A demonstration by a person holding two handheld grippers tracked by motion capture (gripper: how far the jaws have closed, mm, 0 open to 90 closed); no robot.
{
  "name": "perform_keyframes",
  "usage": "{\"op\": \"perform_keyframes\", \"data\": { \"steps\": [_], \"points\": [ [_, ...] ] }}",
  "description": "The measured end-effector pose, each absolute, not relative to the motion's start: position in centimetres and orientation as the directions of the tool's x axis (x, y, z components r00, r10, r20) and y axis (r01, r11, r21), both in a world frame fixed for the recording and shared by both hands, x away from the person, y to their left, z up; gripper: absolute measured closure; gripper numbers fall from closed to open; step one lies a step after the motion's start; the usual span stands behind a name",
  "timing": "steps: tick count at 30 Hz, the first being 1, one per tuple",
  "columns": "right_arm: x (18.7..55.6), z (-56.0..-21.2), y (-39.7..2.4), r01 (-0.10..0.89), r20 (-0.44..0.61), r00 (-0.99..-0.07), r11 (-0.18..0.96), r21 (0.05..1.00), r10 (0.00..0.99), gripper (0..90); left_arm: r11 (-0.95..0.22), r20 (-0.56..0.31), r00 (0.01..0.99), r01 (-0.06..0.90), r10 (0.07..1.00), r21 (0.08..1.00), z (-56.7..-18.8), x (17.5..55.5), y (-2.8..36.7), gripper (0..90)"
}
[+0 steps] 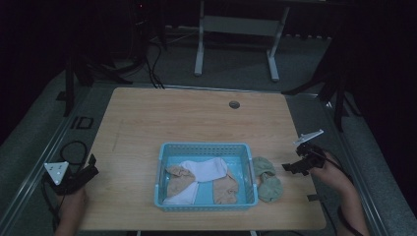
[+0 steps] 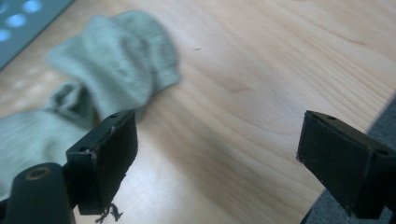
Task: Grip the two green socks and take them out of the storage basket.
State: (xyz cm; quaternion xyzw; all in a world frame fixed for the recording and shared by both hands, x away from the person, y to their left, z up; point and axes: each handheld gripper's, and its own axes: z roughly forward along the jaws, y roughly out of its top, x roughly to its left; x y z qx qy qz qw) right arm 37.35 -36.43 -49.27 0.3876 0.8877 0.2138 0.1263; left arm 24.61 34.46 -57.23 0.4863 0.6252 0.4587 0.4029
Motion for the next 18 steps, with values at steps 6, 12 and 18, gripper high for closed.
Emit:
{"op": "perform_keyframes", "data": {
  "steps": [6,12,18],
  "points": [
    [36.8,-51.0,-38.5,0.672,-0.038,-0.57,0.493,0.553,0.821,11.9,0.106,-0.058,-0.202,0.237,0.978,0.966,-57.2,24.6,34.5,0.7],
    [36.0,-52.4,-40.0,0.692,-0.013,-0.501,0.409,0.595,0.866,11.9,0.107,-0.058,-0.202,0.238,0.978,0.965,-57.2,24.6,34.5,0.7],
    [34.4,-54.2,-41.5,0.696,0.05,-0.347,0.222,0.683,0.936,11.9,0.106,-0.058,-0.202,0.236,0.978,0.966,-57.2,24.6,34.5,0.7]
  ]
}}
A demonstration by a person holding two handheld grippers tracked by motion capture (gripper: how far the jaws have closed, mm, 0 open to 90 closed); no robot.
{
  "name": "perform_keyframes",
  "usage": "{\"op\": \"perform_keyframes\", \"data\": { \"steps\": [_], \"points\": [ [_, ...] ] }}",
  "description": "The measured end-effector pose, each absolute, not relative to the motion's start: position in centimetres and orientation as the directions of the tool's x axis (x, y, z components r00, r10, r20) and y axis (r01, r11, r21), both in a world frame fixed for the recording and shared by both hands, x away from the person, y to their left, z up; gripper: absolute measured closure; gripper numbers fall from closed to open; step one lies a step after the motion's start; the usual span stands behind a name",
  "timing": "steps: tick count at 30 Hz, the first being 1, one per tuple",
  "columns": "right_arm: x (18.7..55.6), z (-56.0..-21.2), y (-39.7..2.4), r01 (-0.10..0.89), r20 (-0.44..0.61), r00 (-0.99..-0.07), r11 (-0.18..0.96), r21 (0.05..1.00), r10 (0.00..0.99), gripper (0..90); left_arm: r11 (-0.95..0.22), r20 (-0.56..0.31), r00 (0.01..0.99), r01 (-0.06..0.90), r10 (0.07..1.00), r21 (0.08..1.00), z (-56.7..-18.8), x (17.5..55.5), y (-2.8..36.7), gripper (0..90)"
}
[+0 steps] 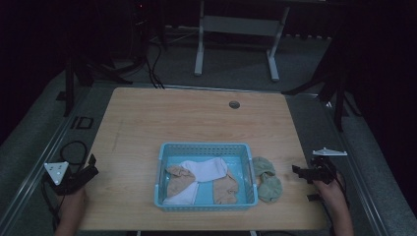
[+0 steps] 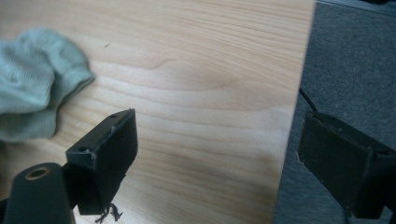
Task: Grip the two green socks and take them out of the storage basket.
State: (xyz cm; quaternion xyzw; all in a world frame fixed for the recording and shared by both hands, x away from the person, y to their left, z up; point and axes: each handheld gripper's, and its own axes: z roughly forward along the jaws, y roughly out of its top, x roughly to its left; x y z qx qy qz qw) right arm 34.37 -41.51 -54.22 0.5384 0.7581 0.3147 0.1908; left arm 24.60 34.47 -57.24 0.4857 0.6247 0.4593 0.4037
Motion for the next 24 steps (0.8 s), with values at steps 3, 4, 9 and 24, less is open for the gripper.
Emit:
{"op": "perform_keyframes", "data": {
  "steps": [3,4,9,24],
  "points": [
    [33.6,-54.8,-41.7,0.686,0.039,-0.283,0.174,0.706,0.958,11.9,0.106,-0.058,-0.202,0.236,0.978,0.966,-57.2,24.6,34.5,0.7],
    [33.3,-54.9,-41.7,0.675,0.038,-0.263,0.156,0.721,0.964,11.9,0.107,-0.058,-0.202,0.236,0.978,0.966,-57.2,24.6,34.5,0.7],
    [31.7,-55.3,-41.7,0.607,0.045,-0.228,0.106,0.787,0.973,11.2,0.107,-0.059,-0.203,0.233,0.977,0.966,-57.2,24.6,34.4,0.7],
    [28.2,-55.9,-41.7,0.444,0.068,-0.098,-0.017,0.896,0.993,11.2,0.108,-0.06,-0.204,0.233,0.977,0.966,-57.2,24.6,34.4,0.7]
  ]
}}
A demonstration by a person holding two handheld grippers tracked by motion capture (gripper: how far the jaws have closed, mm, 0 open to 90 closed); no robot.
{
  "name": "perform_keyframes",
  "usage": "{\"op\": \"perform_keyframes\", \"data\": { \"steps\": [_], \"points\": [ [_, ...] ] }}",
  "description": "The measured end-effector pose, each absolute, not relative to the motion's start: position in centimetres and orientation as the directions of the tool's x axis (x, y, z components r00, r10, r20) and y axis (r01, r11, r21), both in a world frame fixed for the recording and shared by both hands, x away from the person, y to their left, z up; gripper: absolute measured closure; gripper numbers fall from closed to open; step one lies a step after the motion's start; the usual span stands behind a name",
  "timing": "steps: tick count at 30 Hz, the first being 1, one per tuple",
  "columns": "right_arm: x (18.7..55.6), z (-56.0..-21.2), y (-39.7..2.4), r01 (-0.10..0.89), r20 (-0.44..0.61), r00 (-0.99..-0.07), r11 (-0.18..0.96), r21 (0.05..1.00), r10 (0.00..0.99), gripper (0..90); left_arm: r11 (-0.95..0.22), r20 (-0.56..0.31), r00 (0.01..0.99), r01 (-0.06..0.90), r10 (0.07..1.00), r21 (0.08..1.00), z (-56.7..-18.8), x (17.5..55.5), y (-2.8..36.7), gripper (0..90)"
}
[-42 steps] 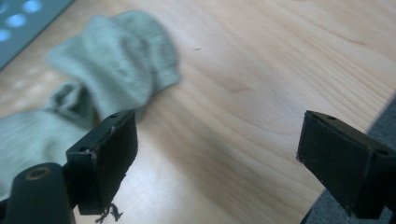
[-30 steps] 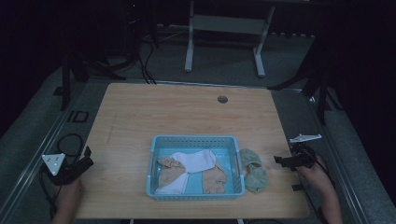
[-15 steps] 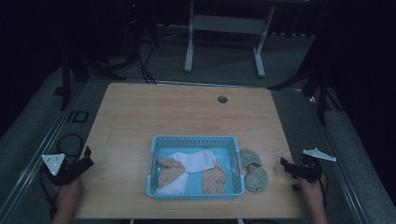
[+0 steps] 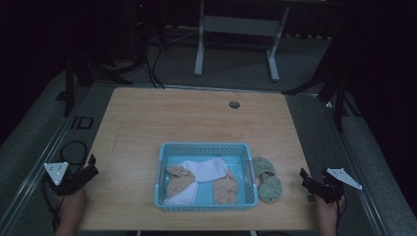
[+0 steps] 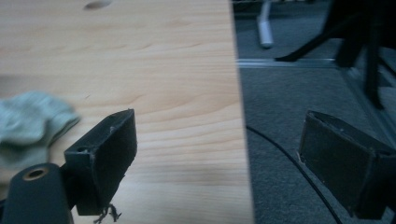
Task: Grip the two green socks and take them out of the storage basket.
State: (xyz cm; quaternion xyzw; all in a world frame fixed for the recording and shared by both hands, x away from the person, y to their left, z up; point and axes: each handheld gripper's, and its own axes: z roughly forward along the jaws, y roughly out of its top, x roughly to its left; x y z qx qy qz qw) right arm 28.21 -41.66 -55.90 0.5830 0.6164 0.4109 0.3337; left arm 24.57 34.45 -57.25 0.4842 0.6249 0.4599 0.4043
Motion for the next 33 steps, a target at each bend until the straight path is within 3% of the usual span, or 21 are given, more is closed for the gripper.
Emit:
{"op": "perform_keyframes", "data": {
  "steps": [6,15,33],
  "points": [
    [27.45,-56.1,-42.24,0.381,0.121,-0.027,-0.102,0.919,0.992,11.3,0.108,-0.06,-0.204,0.235,0.977,0.966,-57.24,24.58,34.46,0.7],
    [27.17,-56.25,-42.5,0.343,0.159,-0.025,-0.141,0.929,0.987,11.4,0.106,-0.059,-0.201,0.234,0.978,0.966,-57.25,24.57,34.47,0.7],
    [27.69,-56.29,-41.75,0.375,0.088,-0.049,-0.063,0.925,0.995,13.8,0.105,-0.059,-0.199,0.232,0.978,0.967,-57.25,24.53,34.45,0.7]
  ]
}}
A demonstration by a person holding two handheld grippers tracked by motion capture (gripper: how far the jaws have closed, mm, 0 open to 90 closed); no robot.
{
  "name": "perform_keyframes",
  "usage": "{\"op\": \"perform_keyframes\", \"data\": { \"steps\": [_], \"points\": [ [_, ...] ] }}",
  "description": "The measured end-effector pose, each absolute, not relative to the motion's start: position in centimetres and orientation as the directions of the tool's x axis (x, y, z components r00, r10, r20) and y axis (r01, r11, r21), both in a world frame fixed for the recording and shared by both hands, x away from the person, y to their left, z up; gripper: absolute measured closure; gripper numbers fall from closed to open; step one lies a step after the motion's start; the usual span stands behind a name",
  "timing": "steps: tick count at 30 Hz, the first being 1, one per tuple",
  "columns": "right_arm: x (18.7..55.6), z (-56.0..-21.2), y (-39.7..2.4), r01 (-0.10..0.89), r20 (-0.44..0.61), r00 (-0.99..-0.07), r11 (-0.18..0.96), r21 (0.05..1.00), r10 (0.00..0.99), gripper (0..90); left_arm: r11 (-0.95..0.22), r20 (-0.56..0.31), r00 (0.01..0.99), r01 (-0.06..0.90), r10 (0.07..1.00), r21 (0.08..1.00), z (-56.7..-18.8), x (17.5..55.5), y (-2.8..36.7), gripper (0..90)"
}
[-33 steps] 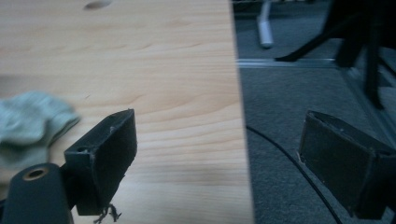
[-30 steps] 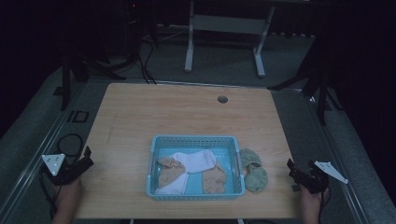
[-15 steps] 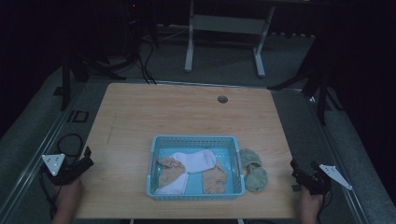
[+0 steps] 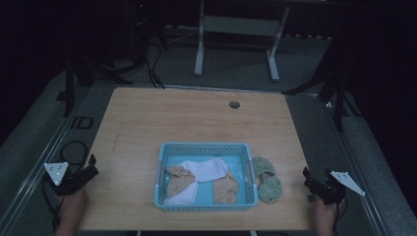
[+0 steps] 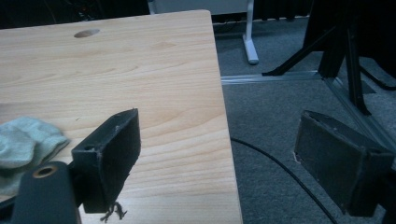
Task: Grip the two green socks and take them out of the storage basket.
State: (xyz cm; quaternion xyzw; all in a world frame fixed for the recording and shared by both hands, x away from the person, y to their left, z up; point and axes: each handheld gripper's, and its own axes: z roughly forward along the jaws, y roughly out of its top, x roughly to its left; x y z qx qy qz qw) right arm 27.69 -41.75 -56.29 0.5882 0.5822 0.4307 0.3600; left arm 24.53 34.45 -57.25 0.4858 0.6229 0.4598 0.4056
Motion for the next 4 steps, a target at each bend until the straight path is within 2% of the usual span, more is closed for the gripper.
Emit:
{"op": "perform_keyframes", "data": {
  "steps": [4],
  "points": [
    [27.68,-56.29,-41.78,0.373,0.095,-0.057,-0.067,0.926,0.994,13.4,0.107,-0.061,-0.198,0.232,0.978,0.967,-57.26,24.54,34.46,0.7]
  ]
}}
